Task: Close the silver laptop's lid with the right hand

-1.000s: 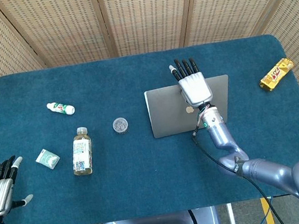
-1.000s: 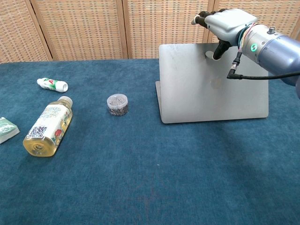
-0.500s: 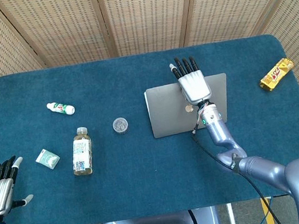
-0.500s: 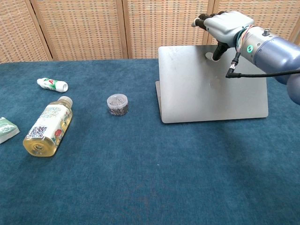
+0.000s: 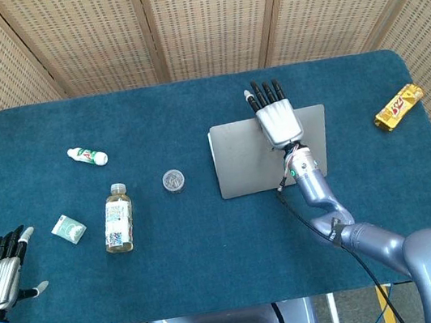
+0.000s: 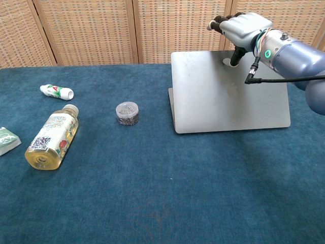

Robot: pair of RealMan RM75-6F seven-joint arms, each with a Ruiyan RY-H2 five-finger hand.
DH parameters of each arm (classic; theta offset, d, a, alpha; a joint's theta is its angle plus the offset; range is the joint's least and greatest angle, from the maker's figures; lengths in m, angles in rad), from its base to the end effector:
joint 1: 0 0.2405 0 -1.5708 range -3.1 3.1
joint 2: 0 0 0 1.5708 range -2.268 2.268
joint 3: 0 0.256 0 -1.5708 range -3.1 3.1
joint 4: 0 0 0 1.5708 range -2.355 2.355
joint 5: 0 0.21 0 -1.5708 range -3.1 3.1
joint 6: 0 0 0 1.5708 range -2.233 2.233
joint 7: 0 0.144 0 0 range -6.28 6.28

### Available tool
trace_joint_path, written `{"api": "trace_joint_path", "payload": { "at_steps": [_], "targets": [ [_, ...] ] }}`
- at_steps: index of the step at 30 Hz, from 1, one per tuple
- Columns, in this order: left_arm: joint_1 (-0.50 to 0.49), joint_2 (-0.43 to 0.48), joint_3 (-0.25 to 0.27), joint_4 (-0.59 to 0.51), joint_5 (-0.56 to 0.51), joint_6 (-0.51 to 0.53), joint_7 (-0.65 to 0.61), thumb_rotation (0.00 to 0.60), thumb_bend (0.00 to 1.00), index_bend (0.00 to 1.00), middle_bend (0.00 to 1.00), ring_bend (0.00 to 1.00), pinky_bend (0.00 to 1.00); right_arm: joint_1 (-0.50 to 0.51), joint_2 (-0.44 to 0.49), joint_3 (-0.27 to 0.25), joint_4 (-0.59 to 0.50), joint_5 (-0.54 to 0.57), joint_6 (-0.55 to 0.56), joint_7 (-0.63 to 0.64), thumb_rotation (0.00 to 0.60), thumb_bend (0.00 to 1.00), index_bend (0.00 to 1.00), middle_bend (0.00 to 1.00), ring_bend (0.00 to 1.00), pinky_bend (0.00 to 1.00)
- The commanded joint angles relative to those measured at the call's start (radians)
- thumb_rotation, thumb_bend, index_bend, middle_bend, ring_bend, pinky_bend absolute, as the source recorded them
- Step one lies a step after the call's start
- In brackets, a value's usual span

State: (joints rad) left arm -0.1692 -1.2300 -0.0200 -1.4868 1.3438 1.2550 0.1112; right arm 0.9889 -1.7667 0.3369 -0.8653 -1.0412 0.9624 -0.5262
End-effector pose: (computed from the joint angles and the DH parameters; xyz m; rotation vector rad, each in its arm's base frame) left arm -0.3448 0.1993 0.1092 -1.4792 -1.0147 -0.6425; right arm -0.1186 -0.4659 0.0078 1.6173 -0.4891 0.7953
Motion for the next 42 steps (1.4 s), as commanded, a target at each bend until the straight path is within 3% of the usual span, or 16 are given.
{"api": "trace_joint_path", "payload": {
  "at_steps": [1,29,42],
  "targets": [
    [-0.001,-0.001,0.0,0.002,-0.002,-0.003,0.0,0.6,0.0,0.0,0.0,0.0,0.0,0.005,-0.009,-0.001,0.018,-0.003,-0.008,0.006,0.6,0.02,0.0,0.0,0.0,0.0],
    [-0.012,-0.013,-0.001,0.026,-0.017,-0.029,-0.008,0.6,0.0,0.0,0.0,0.0,0.0,0.044,-0.074,-0.004,0.186,-0.032,-0.069,0.052,0.6,0.0,0.0,0.0,0.0,0.0],
    [-0.012,-0.017,-0.006,0.033,-0.02,-0.023,-0.009,0.6,0.0,0.0,0.0,0.0,0.0,0.07,-0.14,-0.01,0.324,-0.052,-0.129,0.108,0.6,0.0,0.0,0.0,0.0,0.0]
  ]
}}
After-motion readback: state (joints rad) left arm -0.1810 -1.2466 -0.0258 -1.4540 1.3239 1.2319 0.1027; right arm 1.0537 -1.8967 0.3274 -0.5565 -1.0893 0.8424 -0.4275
